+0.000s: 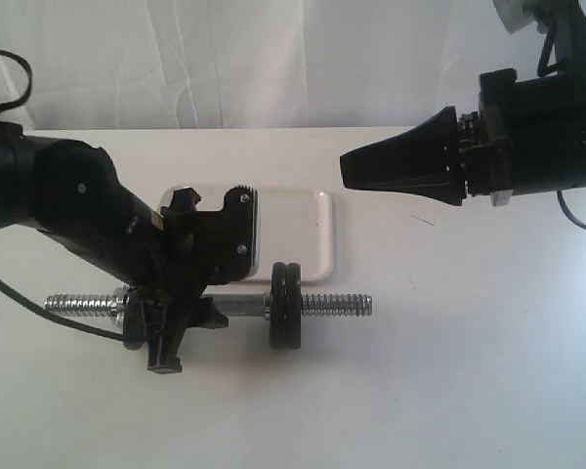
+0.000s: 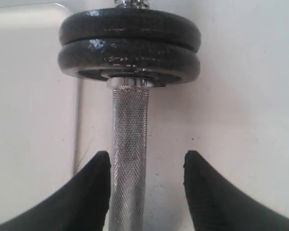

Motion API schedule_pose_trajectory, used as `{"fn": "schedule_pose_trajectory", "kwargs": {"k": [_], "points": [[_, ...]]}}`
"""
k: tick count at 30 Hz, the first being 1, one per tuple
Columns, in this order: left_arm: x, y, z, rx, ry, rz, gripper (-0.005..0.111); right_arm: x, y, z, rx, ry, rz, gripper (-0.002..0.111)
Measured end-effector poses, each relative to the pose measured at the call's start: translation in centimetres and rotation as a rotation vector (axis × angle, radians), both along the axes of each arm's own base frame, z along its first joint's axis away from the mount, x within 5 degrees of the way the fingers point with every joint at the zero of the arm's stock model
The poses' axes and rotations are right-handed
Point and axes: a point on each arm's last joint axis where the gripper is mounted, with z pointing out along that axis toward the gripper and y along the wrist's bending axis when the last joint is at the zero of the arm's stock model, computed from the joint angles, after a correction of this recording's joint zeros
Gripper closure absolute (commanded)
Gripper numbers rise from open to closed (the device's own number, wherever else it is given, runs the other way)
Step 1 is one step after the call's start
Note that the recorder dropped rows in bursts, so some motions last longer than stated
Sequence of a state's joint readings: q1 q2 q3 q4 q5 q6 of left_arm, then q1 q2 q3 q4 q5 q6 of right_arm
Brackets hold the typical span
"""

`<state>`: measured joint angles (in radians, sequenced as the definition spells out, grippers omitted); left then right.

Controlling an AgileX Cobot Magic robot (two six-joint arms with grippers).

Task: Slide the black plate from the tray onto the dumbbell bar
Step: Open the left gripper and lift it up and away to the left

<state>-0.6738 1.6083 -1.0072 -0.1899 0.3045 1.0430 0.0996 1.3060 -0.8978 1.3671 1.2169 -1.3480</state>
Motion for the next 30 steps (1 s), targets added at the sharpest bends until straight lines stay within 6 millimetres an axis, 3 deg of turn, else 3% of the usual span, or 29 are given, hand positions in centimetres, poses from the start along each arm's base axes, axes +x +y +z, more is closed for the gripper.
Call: {"fn": "schedule_pose_trajectory", "kwargs": {"k": [3, 8, 13, 16, 27, 30], "points": [[-1.0, 0.8, 1.7, -0.02, 0.05, 0.075, 0.063, 0.0, 0.0, 0.0, 0.0, 0.002, -0.001, 0.108], [-3.3, 2.9, 4.4, 0.002, 0.151, 0.225, 0.107, 0.0, 0.0, 0.0, 0.0, 0.002, -0.001, 0.108], [-5.1, 4.9, 6.8, -0.028, 0.21, 0.424, 0.107, 0.3, -0.1, -0.2, -0.018, 0.013, -0.038, 0.108], [-6.0, 5.7, 8.4, -0.116, 0.214, 0.535, 0.107, 0.9, -0.6, -1.1, -0.13, -0.012, -0.103, 0.108], [-6.3, 6.0, 9.0, -0.142, 0.208, 0.558, 0.107, 1.3, -1.0, -1.6, -0.202, -0.038, -0.134, 0.108], [-7.0, 7.0, 10.4, -0.194, 0.176, 0.57, 0.107, 1.2, -1.0, -1.6, -0.204, -0.038, -0.133, 0.108]]}}
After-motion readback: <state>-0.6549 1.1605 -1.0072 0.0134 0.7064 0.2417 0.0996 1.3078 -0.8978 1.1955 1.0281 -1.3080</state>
